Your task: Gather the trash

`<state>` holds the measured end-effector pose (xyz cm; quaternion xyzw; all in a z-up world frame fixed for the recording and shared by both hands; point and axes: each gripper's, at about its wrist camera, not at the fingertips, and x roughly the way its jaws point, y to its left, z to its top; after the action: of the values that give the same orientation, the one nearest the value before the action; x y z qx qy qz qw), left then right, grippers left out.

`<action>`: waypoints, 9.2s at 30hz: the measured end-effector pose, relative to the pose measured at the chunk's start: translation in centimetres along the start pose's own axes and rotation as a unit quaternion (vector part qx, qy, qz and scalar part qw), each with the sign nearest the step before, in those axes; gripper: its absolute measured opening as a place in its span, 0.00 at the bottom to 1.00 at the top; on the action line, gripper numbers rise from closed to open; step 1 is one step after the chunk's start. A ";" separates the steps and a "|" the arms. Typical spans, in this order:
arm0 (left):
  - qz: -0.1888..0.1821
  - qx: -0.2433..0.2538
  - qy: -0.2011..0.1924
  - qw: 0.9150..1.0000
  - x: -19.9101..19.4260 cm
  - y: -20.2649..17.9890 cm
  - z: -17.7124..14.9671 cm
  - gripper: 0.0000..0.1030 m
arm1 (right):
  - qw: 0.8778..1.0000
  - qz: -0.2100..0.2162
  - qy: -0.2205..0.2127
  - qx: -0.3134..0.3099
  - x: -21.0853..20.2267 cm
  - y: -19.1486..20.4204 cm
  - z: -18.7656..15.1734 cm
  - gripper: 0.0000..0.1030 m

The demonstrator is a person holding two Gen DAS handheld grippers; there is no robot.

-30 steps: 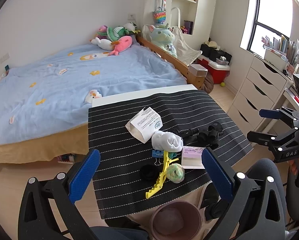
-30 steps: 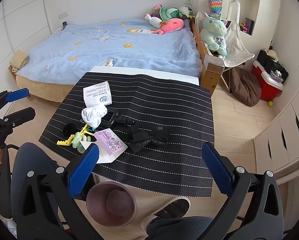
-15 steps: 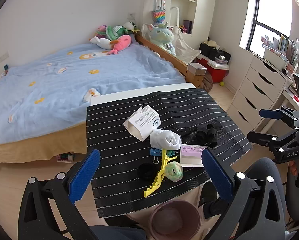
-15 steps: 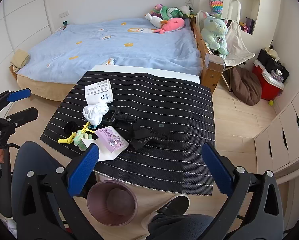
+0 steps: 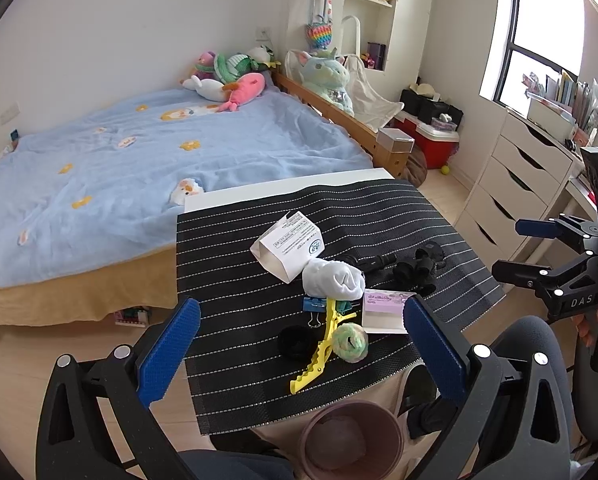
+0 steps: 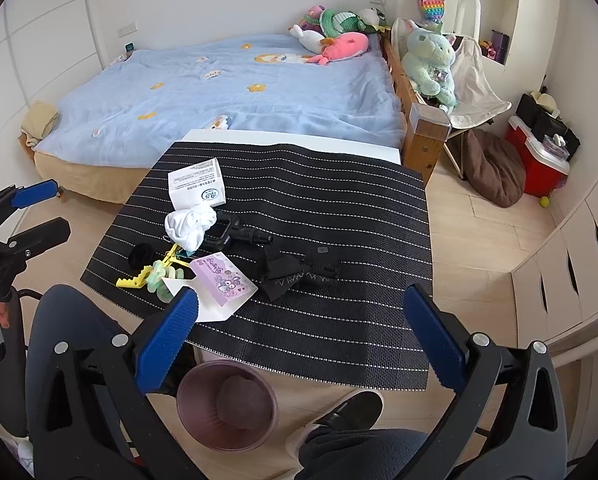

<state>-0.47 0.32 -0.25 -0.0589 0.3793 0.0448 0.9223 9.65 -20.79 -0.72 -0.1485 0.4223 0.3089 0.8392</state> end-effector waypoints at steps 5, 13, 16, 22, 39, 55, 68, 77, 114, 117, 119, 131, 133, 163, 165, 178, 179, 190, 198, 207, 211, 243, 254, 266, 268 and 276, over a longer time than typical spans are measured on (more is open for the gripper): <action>0.000 0.000 0.000 1.000 0.0 0.1 0.0 0.95 | 1.000 0.005 0.018 -0.012 1.3 0.0 1.2 0.97; 0.001 -0.004 0.000 1.000 -0.2 0.5 -0.1 0.95 | 0.997 0.002 0.073 -0.026 6.0 -0.2 3.0 0.97; 0.002 -0.006 0.001 1.000 -0.1 0.7 -0.2 0.95 | 0.995 0.004 0.094 -0.022 7.9 -0.4 3.3 0.97; 0.002 -0.010 0.004 1.000 0.0 0.9 -0.5 0.95 | 0.990 -0.007 0.143 -0.017 11.4 -0.4 3.3 0.97; 0.001 -0.018 0.012 1.000 0.5 1.4 -0.9 0.95 | 0.985 0.016 0.173 0.004 13.8 -1.0 2.5 0.75; -0.001 -0.013 0.013 1.000 0.7 1.1 -0.5 0.95 | 0.991 0.038 0.127 0.032 10.6 -2.3 2.5 0.53; -0.002 0.017 0.011 1.000 1.8 0.3 2.2 0.95 | 0.994 0.044 0.094 0.031 7.4 -2.2 2.7 0.54; 0.000 0.002 0.037 0.999 4.4 0.7 5.7 0.95 | 0.995 0.048 0.082 0.028 6.3 -2.1 3.0 0.54; 0.115 -0.241 0.191 0.945 18.1 3.4 6.4 0.71 | 0.995 0.054 0.070 0.035 5.8 -3.3 2.7 0.54; 0.108 -0.224 0.183 0.951 17.8 3.3 6.6 0.67 | 0.995 0.055 0.070 0.034 5.8 -3.1 2.7 0.54; 0.106 -0.215 0.175 0.955 17.5 3.3 6.8 0.67 | 0.996 0.055 0.069 0.032 5.8 -3.0 2.8 0.54; 0.084 -0.123 0.099 0.984 12.3 3.3 8.2 0.67 | 0.997 0.051 0.053 0.018 4.0 -2.0 3.2 0.54; 0.081 -0.106 0.086 0.987 11.2 3.1 8.3 0.67 | 0.997 0.051 0.049 0.016 3.4 -1.8 3.2 0.54; -0.012 0.061 -0.005 0.998 -3.5 -2.4 -0.4 0.67 | 0.994 0.097 0.009 -0.048 -5.5 4.1 -2.5 0.55; -0.018 0.067 -0.001 0.998 -3.9 -2.7 -1.4 0.67 | 0.993 0.104 0.013 -0.051 -5.6 4.6 -3.2 0.55; -0.036 0.065 0.023 0.997 -5.6 -2.8 -5.3 0.67 | 0.985 0.147 0.060 -0.062 -4.1 7.8 -7.7 0.58; -0.037 0.065 0.023 0.997 -5.7 -2.8 -5.4 0.67 | 0.985 0.151 0.061 -0.063 -4.0 7.9 -7.8 0.63; -0.046 0.073 0.029 0.996 -5.7 -3.4 -5.5 0.67 | 0.986 0.141 0.071 -0.059 -3.5 7.5 -8.2 0.89; -0.059 0.090 0.035 0.994 -5.5 -4.6 -5.7 0.68 | 0.990 0.122 0.061 -0.039 -4.3 5.6 -8.2 0.90; -0.077 0.117 0.045 0.989 -4.9 -6.7 -6.0 0.68 | 0.994 0.099 0.045 -0.017 -5.6 3.2 -8.1 0.91; -0.083 0.124 0.047 0.988 -4.9 -7.2 -5.9 0.68 | 0.995 0.096 0.038 -0.010 -6.1 2.6 -8.0 0.91; -0.073 0.085 0.045 0.993 -4.2 -5.7 -5.7 0.93 | 0.994 0.106 0.033 -0.019 -5.4 2.8 -7.4 0.91; -0.054 0.054 0.033 0.997 -3.7 -3.7 -4.8 0.93 | 0.989 0.102 0.018 -0.107 -3.9 5.2 -4.4 0.91; -0.050 0.031 0.029 0.998 -3.7 -1.8 -4.9 0.93 | 0.961 0.079 0.059 -0.258 1.7 8.8 -1.6 0.91; -0.050 0.028 0.028 0.998 -3.7 -1.5 -4.9 0.93 | 0.954 0.072 0.074 -0.282 3.0 9.4 -1.5 0.90; -0.049 0.011 0.030 0.998 -3.6 -0.4 -5.3 0.93 | 0.938 0.072 0.113 -0.320 6.6 10.9 -1.4 0.53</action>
<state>-6.66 -0.97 -1.45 -0.0688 0.4035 -0.0065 0.9124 4.72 -10.62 -6.70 -0.4128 0.4023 0.4684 0.6696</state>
